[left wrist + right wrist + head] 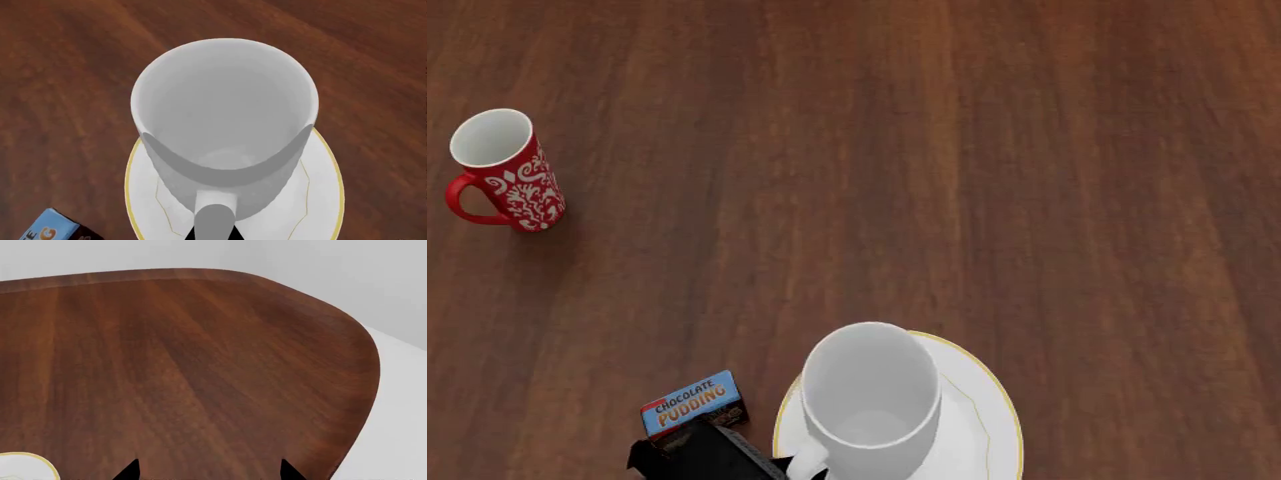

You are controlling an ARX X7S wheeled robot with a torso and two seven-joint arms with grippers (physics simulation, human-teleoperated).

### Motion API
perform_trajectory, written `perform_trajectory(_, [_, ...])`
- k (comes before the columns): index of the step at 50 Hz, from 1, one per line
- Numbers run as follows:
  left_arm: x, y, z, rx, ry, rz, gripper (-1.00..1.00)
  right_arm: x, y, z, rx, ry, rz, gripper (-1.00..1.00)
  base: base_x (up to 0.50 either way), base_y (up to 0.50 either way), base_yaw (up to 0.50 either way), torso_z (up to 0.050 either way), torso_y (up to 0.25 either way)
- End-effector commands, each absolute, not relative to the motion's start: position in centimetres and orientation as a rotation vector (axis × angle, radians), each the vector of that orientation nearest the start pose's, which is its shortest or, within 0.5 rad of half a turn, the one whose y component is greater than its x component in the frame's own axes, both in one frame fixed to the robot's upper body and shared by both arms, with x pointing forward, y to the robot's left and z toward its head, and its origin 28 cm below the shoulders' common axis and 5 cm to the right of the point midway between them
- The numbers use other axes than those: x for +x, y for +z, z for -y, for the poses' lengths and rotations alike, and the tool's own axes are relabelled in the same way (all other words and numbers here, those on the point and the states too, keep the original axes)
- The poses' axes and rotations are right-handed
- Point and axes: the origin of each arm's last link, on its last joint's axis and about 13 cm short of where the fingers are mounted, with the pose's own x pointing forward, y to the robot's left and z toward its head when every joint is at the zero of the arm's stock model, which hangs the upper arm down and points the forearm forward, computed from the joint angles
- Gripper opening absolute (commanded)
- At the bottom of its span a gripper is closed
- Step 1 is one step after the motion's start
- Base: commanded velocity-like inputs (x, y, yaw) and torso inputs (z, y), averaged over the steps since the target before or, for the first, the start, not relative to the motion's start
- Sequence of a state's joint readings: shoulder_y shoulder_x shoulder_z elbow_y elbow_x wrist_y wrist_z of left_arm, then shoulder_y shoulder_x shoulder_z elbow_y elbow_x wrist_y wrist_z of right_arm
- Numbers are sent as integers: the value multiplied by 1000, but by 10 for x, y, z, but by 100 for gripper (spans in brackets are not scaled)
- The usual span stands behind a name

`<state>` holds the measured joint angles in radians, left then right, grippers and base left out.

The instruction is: Put the white mug on the plate.

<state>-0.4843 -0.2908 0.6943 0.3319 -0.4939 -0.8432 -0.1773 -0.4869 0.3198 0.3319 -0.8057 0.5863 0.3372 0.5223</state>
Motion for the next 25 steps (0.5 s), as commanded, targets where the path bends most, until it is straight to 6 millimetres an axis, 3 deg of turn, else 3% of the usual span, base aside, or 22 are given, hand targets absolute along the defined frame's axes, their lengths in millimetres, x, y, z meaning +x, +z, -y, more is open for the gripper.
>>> perform_trajectory(1, [238,96,-135,247,-623,-285,-100,104,105,168,130,-465,-5,100,0,0,0,0,0])
perform_trajectory(24, [241,89,-134,243,-630,-302,-100,104,101,168,138,-465,-17,100,0,0,0,0,0])
perform_trajectory(25, [241,89,-134,245,-630,-302,-100,97,89,172,145,-467,-8,100,0,0,0,0,0])
